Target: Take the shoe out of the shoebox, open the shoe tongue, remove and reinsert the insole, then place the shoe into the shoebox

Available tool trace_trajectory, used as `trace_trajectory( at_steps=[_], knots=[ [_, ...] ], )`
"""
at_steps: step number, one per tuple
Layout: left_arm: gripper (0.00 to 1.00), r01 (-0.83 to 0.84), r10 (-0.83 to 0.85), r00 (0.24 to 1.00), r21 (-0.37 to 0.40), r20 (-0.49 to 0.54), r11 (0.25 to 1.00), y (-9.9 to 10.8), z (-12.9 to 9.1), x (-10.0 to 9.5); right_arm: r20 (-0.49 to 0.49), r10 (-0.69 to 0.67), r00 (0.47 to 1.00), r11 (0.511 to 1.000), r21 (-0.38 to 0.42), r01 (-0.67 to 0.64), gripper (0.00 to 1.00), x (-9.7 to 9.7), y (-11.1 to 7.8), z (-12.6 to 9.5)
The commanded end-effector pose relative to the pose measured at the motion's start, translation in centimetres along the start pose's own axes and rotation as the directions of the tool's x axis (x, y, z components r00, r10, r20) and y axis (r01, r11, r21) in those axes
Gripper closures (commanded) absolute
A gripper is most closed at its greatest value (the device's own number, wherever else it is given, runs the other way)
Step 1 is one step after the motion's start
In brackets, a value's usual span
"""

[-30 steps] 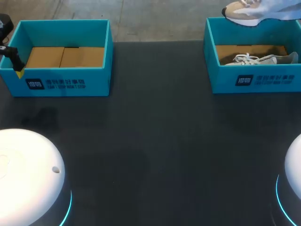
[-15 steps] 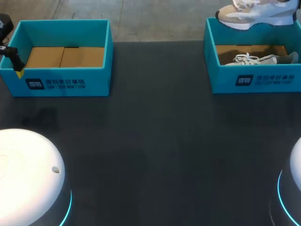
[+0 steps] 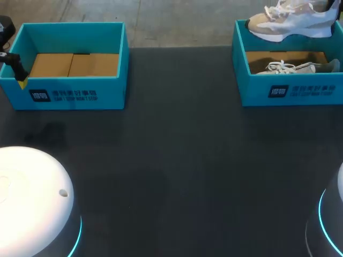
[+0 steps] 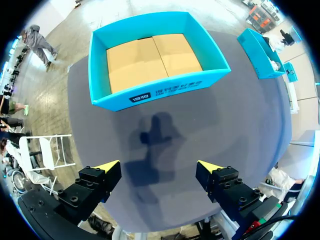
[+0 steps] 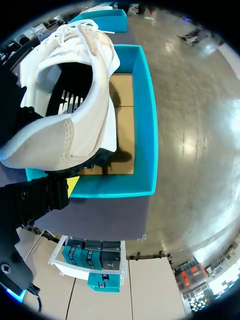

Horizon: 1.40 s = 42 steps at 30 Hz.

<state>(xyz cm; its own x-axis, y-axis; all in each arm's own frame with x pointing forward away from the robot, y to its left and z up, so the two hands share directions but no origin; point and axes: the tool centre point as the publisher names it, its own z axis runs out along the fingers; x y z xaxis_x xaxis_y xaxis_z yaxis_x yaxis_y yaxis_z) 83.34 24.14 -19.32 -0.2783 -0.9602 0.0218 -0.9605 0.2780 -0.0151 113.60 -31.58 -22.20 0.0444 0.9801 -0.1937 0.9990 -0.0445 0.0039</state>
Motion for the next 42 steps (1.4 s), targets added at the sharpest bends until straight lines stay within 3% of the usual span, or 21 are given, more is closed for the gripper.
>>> trace_trajectory(
  at_steps=[1,7,24,42],
  knots=[
    [0.00,0.000,0.000,1.000,-0.003,0.002,1.000,0.0,-0.1,0.0,0.004,0.006,1.000,1.000,-0.007,-0.006,1.00,0.1,-0.7,0.2],
    [0.00,0.000,0.000,1.000,-0.003,0.002,1.000,0.0,-0.1,0.0,0.037,0.019,0.999,1.000,0.020,-0.019,1.00,0.5,-1.4,1.1],
    [0.00,0.000,0.000,1.000,-0.003,0.002,1.000,0.0,-0.1,0.0,0.037,0.019,0.999,1.000,0.020,-0.019,1.00,0.5,-1.4,1.1],
    [0.00,0.000,0.000,1.000,-0.003,0.002,1.000,0.0,-0.1,0.0,0.021,0.029,0.999,1.000,-0.009,-0.029,1.00,-0.7,-1.2,3.2]
  ],
)
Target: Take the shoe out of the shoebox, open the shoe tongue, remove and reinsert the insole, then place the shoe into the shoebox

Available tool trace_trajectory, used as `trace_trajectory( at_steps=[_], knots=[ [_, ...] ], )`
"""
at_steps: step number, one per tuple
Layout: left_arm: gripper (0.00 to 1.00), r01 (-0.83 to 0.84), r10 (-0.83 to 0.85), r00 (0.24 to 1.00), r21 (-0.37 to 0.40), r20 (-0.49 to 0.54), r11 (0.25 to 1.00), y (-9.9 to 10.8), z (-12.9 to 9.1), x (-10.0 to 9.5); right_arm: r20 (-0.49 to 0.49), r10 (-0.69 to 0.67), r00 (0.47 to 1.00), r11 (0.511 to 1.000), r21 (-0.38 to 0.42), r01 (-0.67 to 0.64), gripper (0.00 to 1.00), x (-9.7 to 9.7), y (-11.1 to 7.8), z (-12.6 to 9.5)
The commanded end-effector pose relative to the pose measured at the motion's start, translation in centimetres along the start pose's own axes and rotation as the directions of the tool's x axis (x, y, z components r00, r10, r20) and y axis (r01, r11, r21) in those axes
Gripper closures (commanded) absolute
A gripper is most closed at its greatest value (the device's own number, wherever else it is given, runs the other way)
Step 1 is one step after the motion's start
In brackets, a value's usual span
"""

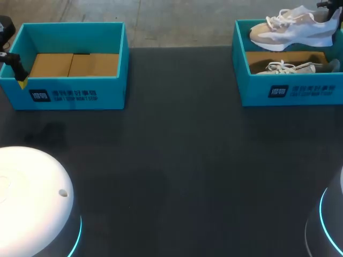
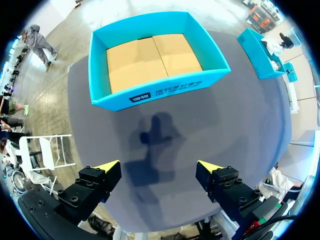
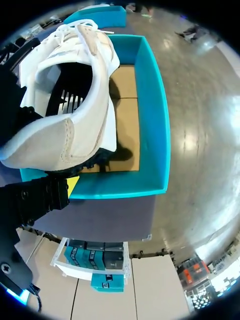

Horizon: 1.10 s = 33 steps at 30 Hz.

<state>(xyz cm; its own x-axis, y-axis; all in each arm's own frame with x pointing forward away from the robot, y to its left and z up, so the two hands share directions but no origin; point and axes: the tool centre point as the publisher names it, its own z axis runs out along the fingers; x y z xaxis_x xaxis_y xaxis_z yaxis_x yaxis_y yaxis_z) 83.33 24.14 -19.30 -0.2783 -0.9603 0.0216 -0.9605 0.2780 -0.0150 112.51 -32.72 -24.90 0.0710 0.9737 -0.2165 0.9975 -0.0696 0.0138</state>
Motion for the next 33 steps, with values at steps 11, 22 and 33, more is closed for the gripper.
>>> trace_trajectory(
  at_steps=[11,22,33],
  knots=[
    [0.00,0.000,0.000,1.000,-0.003,0.002,1.000,0.0,-0.1,0.0,0.028,0.009,1.000,1.000,-0.013,-0.009,1.00,0.3,-0.3,1.3],
    [0.00,0.000,0.000,1.000,-0.003,0.002,1.000,0.0,-0.1,0.0,0.018,0.002,1.000,1.000,-0.024,-0.001,1.00,0.8,-0.2,2.3],
    [0.00,0.000,0.000,1.000,-0.003,0.002,1.000,0.0,-0.1,0.0,0.012,0.014,1.000,1.000,-0.011,-0.014,1.00,0.4,-0.2,3.6]
  ],
)
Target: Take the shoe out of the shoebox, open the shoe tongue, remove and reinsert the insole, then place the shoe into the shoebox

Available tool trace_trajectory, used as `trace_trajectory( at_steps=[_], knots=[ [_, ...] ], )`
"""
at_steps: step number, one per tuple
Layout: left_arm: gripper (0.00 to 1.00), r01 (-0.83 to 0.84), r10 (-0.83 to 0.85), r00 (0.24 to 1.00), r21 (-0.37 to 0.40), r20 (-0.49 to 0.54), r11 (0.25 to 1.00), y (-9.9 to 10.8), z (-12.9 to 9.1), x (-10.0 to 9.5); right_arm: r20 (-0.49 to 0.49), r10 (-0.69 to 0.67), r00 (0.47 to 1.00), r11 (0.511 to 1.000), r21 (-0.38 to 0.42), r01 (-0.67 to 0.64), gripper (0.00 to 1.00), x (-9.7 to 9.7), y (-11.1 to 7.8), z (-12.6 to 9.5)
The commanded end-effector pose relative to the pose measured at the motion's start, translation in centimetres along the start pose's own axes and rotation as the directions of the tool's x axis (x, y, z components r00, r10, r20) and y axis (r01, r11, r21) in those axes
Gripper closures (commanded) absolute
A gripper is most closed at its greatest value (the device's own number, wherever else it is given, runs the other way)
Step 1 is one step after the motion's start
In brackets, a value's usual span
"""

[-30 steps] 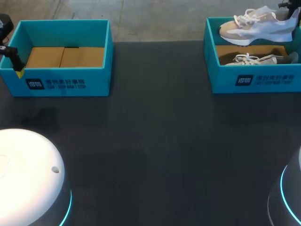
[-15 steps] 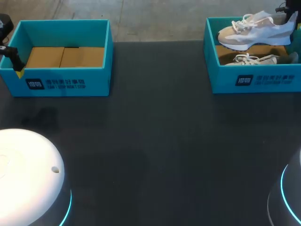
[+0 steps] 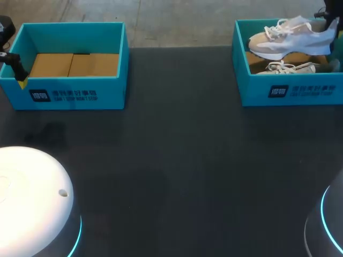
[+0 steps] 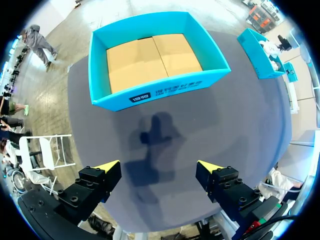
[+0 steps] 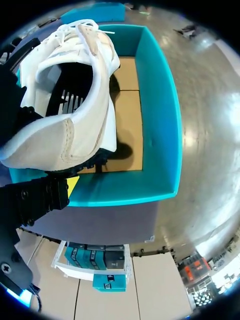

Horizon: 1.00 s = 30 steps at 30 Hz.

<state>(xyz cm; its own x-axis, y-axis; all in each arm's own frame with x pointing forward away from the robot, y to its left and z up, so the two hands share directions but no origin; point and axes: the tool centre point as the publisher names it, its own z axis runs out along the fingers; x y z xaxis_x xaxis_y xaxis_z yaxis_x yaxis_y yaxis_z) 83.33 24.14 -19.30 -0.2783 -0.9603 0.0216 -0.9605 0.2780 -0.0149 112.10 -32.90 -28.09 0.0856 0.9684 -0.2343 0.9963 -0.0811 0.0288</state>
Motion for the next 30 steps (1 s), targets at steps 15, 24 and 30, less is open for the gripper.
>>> trace_trajectory(
  at_steps=[15,24,30],
  knots=[
    [0.00,0.000,0.000,1.000,-0.002,0.002,1.000,0.0,0.0,0.0,-0.006,0.002,1.000,1.000,-0.004,-0.002,1.00,-0.3,0.8,1.6],
    [0.00,0.000,0.000,1.000,-0.002,0.002,1.000,0.0,0.0,0.0,-0.007,-0.001,1.000,1.000,-0.010,0.000,1.00,0.1,1.8,1.7],
    [0.00,0.000,0.000,1.000,-0.002,0.002,1.000,0.0,0.0,0.0,-0.005,-0.008,1.000,1.000,-0.007,0.008,1.00,0.4,2.9,2.1]
  ],
)
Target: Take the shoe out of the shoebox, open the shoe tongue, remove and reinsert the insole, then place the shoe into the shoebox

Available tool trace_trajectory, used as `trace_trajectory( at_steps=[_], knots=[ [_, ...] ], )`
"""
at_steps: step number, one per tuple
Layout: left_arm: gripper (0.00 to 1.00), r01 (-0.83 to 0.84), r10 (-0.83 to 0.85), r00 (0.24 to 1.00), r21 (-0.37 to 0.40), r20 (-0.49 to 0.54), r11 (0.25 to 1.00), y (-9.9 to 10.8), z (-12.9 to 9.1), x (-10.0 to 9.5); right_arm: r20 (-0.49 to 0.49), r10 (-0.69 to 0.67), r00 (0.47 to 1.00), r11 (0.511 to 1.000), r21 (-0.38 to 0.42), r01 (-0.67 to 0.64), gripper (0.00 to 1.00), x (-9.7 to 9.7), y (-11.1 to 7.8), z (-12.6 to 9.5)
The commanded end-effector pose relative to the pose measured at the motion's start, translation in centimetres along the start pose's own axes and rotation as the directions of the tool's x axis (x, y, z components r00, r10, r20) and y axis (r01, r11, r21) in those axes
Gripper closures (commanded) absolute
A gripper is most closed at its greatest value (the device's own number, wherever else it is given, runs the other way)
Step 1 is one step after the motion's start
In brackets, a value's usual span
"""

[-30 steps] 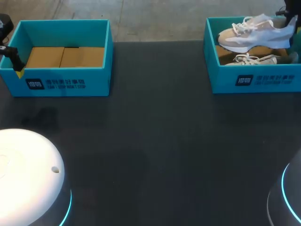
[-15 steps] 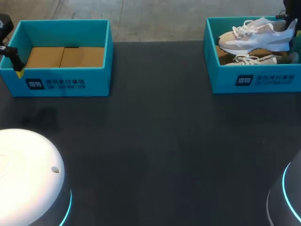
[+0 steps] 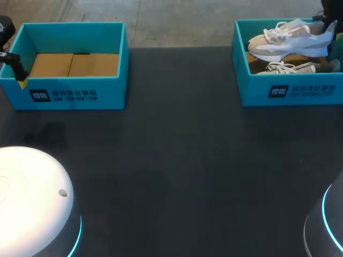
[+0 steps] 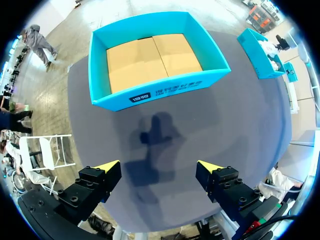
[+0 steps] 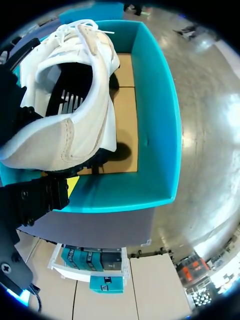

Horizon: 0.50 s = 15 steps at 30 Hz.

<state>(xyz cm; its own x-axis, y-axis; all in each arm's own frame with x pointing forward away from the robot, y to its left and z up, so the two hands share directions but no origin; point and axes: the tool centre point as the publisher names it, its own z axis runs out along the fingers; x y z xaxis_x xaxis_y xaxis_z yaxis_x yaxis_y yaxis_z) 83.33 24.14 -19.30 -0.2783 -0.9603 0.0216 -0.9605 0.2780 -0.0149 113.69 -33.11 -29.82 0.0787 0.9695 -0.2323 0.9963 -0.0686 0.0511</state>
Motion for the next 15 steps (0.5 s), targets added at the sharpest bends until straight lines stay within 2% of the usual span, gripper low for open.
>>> trace_trajectory(
  at_steps=[1,10,15],
  knots=[
    [0.00,0.000,0.000,1.000,-0.002,0.002,1.000,0.0,0.0,0.0,-0.003,-0.001,1.000,1.000,0.018,0.001,1.00,0.0,1.4,0.4],
    [0.00,0.000,0.000,1.000,-0.002,0.002,1.000,0.0,0.0,0.0,0.000,0.005,1.000,1.000,0.015,-0.005,1.00,-0.1,2.5,0.5],
    [0.00,0.000,0.000,1.000,-0.002,0.002,1.000,0.0,0.0,0.0,-0.004,0.008,1.000,1.000,0.027,-0.007,1.00,-0.1,2.7,1.5]
  ],
)
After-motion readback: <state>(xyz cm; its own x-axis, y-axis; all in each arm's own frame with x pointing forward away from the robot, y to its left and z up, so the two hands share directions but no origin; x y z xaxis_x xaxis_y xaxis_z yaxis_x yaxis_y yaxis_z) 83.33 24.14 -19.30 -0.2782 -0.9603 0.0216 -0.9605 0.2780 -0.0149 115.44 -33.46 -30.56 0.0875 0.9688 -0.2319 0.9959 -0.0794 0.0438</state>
